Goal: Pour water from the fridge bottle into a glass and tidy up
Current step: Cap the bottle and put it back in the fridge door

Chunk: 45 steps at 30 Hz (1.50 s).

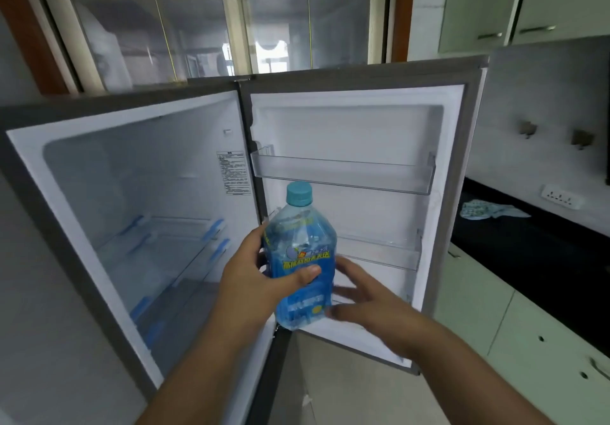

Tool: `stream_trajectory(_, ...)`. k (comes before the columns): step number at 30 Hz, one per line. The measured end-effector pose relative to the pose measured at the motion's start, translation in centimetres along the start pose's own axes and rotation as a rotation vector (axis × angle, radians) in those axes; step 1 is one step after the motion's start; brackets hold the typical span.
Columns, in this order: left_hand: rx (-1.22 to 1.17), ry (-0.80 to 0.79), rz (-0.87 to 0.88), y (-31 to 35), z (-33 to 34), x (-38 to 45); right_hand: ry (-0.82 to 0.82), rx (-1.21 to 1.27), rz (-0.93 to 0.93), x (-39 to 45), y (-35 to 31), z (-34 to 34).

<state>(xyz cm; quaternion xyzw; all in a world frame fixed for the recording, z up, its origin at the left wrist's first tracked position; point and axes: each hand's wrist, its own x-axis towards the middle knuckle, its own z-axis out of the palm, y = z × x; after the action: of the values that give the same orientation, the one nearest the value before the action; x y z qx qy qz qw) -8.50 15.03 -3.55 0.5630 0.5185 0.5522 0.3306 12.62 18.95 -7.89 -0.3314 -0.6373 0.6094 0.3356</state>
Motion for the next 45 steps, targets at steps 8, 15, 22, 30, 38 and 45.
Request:
stream_trajectory(8, -0.026, -0.101, 0.025, 0.1, -1.0, 0.2, 0.074, 0.245, -0.031, 1.1, 0.1, 3.3)
stream_trajectory(15, 0.021, -0.084, 0.1, 0.4, -1.3, 2.6, 0.326, 0.15, -0.106, 2.3, 0.6, 2.7)
stream_trajectory(22, -0.087, 0.095, -0.081, -0.4, 0.2, 8.0, 0.531, -0.437, -0.3, 6.9, -0.7, -3.7)
stream_trajectory(30, -0.254, 0.351, -0.213, -5.1, 1.0, 14.7, 0.582, -1.004, -0.392, 12.6, 0.7, -8.5)
stream_trajectory(38, -0.09, 0.388, -0.228, -11.2, 1.7, 19.1, 0.553, -1.114, -0.33, 16.2, 2.2, -10.7)
stream_trajectory(45, 0.343, 0.309, -0.129, -12.6, 1.2, 23.5, 0.533, -0.958, -0.2, 18.9, 2.8, -11.9)
